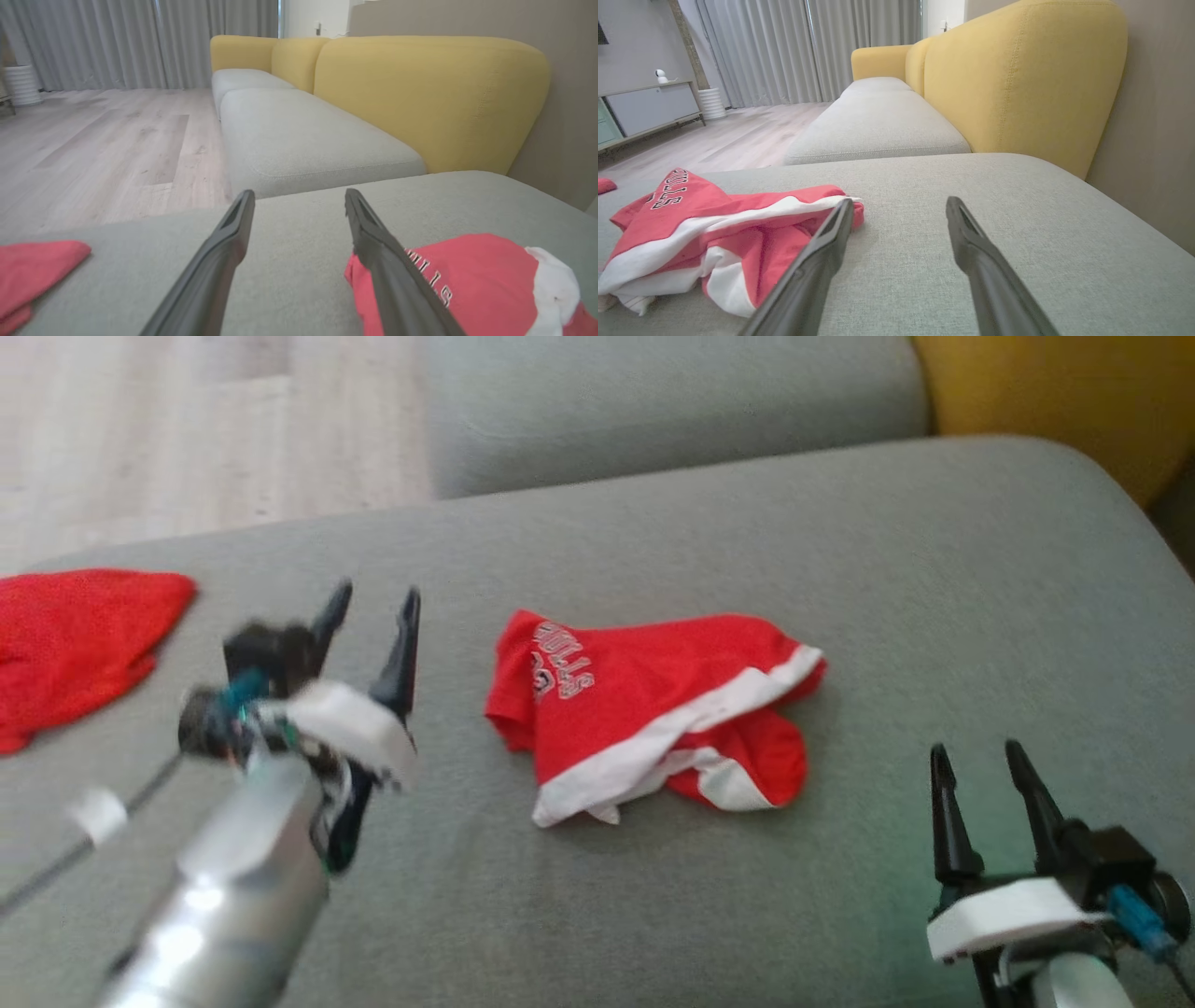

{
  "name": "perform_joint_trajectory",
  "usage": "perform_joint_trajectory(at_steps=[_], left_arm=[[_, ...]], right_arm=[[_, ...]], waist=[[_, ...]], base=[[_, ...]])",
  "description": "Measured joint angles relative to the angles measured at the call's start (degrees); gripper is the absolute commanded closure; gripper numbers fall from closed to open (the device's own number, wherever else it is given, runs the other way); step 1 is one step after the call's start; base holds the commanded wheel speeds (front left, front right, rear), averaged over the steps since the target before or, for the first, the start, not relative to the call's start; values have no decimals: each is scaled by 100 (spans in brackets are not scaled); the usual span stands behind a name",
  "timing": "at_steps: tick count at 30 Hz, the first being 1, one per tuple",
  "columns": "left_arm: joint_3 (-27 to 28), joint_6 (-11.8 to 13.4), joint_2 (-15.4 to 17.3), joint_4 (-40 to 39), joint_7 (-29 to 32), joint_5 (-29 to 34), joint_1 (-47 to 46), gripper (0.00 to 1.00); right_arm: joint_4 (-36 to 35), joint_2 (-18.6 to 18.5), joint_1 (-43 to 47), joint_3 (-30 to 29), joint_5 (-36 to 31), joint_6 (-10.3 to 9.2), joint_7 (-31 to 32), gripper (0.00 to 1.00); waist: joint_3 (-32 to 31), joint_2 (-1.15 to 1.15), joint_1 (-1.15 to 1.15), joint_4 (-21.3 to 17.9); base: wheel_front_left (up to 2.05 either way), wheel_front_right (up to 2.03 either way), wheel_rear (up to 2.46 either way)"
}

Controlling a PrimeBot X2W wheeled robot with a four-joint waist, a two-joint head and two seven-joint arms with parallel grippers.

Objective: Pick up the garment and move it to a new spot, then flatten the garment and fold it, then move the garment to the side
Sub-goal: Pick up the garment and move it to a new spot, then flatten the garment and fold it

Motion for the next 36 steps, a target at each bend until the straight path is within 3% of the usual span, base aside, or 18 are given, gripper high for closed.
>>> perform_joint_trajectory(at_steps=[8, 17, 26, 36], left_arm=[[715, 751, 124, -1628, -47, 268, 1705, 0], [1392, 1277, 232, -3074, -47, 788, 3634, 0], [1695, 1348, 227, -3548, -47, 1155, 4498, 0], [1705, 1349, 222, -3585, -47, 1202, 4609, 0]], right_arm=[[-73, 3, 279, -88, 12, 0, 0, 0], [-110, 7, 580, -35, 73, 0, 0, 0], [-126, 9, 775, 45, 119, 0, 0, 0], [-120, 9, 775, 191, 170, 0, 0, 0]], waist=[[-338, 0, 0, 503], [-586, 0, 0, 637], [-749, 0, 0, 618], [-826, 0, 1, 611]], base=[[0, 0, 0], [0, 0, 0], [0, 0, 0], [0, 0, 0]])
